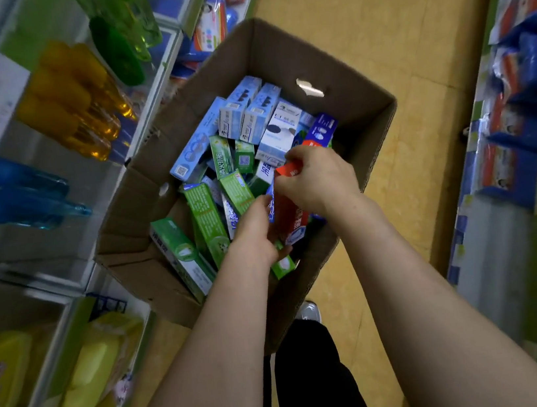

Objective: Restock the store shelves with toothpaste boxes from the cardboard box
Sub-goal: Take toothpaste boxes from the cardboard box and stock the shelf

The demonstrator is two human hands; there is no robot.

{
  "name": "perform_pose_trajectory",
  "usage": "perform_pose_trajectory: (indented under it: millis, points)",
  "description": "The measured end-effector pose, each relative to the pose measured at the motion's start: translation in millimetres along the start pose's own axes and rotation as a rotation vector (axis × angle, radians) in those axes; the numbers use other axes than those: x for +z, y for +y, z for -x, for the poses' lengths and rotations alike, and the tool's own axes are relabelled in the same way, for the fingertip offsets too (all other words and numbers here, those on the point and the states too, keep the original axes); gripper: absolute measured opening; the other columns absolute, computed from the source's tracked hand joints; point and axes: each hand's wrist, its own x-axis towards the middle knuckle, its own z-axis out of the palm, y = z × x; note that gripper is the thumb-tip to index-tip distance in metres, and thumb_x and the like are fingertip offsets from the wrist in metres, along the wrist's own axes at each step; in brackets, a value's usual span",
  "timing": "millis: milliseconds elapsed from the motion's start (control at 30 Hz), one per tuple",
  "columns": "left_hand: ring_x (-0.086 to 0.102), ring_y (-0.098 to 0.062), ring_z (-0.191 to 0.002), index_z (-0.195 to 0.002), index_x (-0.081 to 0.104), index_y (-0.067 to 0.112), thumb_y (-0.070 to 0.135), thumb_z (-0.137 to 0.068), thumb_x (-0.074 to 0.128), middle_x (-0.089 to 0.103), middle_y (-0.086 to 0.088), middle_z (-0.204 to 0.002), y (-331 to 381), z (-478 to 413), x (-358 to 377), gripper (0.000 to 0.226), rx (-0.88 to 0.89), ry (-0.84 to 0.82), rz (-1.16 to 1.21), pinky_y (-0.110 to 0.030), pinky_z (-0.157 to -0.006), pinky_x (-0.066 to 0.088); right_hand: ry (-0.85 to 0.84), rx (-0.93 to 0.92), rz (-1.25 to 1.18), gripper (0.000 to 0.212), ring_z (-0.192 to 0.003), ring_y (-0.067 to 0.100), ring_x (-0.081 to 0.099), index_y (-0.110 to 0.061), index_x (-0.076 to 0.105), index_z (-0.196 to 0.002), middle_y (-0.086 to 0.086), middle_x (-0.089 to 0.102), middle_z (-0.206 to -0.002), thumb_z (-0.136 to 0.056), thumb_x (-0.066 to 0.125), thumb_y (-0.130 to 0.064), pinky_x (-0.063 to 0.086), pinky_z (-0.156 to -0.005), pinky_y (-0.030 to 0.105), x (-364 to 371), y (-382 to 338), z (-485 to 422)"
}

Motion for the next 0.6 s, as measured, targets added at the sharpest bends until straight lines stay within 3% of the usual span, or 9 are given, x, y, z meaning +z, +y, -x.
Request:
perform_pose_trajectory:
  millis: [67,133,233,333,400,467,533,600]
  points:
    - [0.058,-0.025,-0.086,-0.087,0.059,0.018,0.036,-0.086,0.052,0.063,-0.007,-0.085,1,8,1,0.019,0.014,0.009,-0.029,-0.041,-0.088,0.043,0.055,-0.012,-0.01,0.039,-0.109,0.028,0.055,-0.027,0.06,-0.12,0.007,0.057,-0.124,-0.082,0.06,-0.039,0.037,-0.078,0.03,-14,-8,8]
    - [0.055,-0.026,-0.095,-0.087,0.06,0.018,0.034,-0.082,0.053,0.061,-0.007,-0.096,2,10,-1,0.018,0.029,0.015,-0.024,-0.044,-0.09,0.044,0.089,-0.014,-0.041,0.039,-0.11,0.027,0.055,-0.028,0.062,-0.12,0.005,0.06,-0.121,-0.082,0.059,-0.038,0.039,-0.079,0.031,-28,-14,18]
    - [0.049,-0.022,-0.074,-0.083,0.058,0.015,0.033,-0.086,0.055,0.055,-0.006,-0.084,7,21,0,0.019,0.061,0.02,0.005,-0.041,-0.081,0.048,0.141,-0.019,-0.138,0.032,-0.1,0.024,0.058,-0.026,0.066,-0.113,0.0,0.065,-0.102,-0.083,0.061,-0.034,0.045,-0.082,0.032,-52,-16,36]
    - [0.055,-0.026,-0.079,-0.08,0.056,0.012,0.031,-0.089,0.053,0.057,-0.011,-0.084,15,29,-1,0.021,0.1,0.005,0.071,-0.037,-0.072,0.051,0.153,0.013,-0.29,0.031,-0.093,0.021,0.061,-0.026,0.068,-0.109,-0.003,0.064,-0.092,-0.079,0.065,-0.033,0.051,-0.085,0.035,-68,-13,51]
    - [0.056,-0.026,-0.084,-0.08,0.055,0.012,0.029,-0.091,0.052,0.056,-0.011,-0.089,21,39,0,0.02,0.132,-0.003,0.1,-0.038,-0.078,0.051,0.173,0.041,-0.416,0.034,-0.091,0.022,0.065,-0.028,0.07,-0.102,-0.004,0.069,-0.091,-0.069,0.066,-0.039,0.054,-0.085,0.042,-74,-9,58]
    - [0.056,-0.026,-0.091,-0.084,0.056,0.014,0.028,-0.092,0.052,0.055,-0.01,-0.097,25,48,3,0.017,0.161,-0.02,0.104,-0.038,-0.083,0.05,0.221,0.064,-0.514,0.026,-0.086,0.025,0.067,-0.033,0.069,-0.082,-0.004,0.07,-0.085,-0.061,0.06,-0.044,0.055,-0.081,0.046,-82,-4,66]
    - [0.055,-0.026,-0.102,-0.095,0.057,0.014,0.028,-0.092,0.056,0.054,-0.01,-0.108,29,57,7,0.015,0.198,-0.043,0.088,-0.04,-0.087,0.049,0.262,0.069,-0.567,0.013,-0.087,0.024,0.067,-0.037,0.063,-0.071,-0.005,0.07,-0.085,-0.062,0.058,-0.044,0.055,-0.081,0.047,-92,0,72]
    - [0.054,-0.026,-0.107,-0.102,0.057,0.014,0.028,-0.09,0.059,0.054,-0.01,-0.111,33,69,14,0.018,0.246,-0.059,0.041,-0.042,-0.094,0.047,0.318,0.051,-0.605,0.005,-0.092,0.023,0.066,-0.035,0.06,-0.074,-0.005,0.068,-0.09,-0.073,0.059,-0.041,0.054,-0.084,0.048,-103,6,84]
